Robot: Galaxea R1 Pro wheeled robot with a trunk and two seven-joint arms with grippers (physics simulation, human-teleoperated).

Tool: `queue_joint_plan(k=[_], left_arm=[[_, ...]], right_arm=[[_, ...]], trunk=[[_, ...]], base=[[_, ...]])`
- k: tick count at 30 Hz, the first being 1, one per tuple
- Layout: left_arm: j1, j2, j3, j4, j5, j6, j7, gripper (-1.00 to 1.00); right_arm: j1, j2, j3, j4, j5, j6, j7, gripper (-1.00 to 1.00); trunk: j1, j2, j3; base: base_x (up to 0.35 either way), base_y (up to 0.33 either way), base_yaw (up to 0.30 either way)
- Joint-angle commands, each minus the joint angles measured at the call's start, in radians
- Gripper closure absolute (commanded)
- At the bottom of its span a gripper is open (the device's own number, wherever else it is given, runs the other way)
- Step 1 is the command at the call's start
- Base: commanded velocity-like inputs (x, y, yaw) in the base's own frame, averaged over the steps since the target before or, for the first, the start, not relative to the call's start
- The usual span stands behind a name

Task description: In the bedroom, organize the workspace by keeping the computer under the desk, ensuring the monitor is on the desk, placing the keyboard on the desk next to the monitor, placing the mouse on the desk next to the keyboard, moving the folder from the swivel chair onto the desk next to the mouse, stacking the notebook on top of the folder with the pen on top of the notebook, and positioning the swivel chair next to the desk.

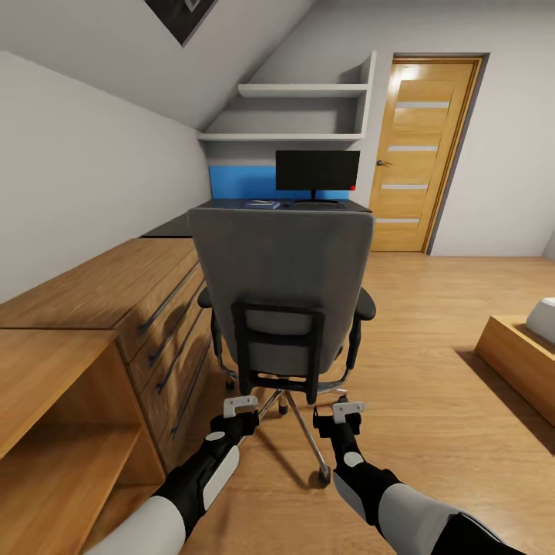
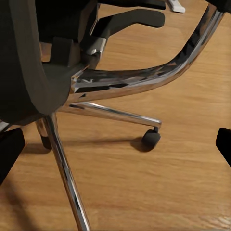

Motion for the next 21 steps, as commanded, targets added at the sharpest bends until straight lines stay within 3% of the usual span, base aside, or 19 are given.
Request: queue_joint_plan(k=[1,14,21], left_arm=[[-0.001,0.001,-0.006,-0.002,0.008,0.004,0.009,-1.0],[-0.001,0.001,-0.006,-0.002,0.009,0.004,0.009,-1.0],[-0.001,0.001,-0.006,-0.002,0.009,0.004,0.01,-1.0]], right_arm=[[-0.001,0.0,0.009,0.001,-0.007,-0.003,-0.005,-1.0],[0.001,0.014,0.013,0.001,-0.001,-0.004,0.011,-1.0],[0.011,0.018,0.012,0.001,0.003,-0.004,0.085,-1.0]], trunk=[[0.0,0.0,-0.001],[0.0,0.0,-0.001],[0.0,0.0,-0.001]], base=[[-0.004,0.003,0.0],[0.0,0.0,0.0],[0.0,0.0,0.0]])
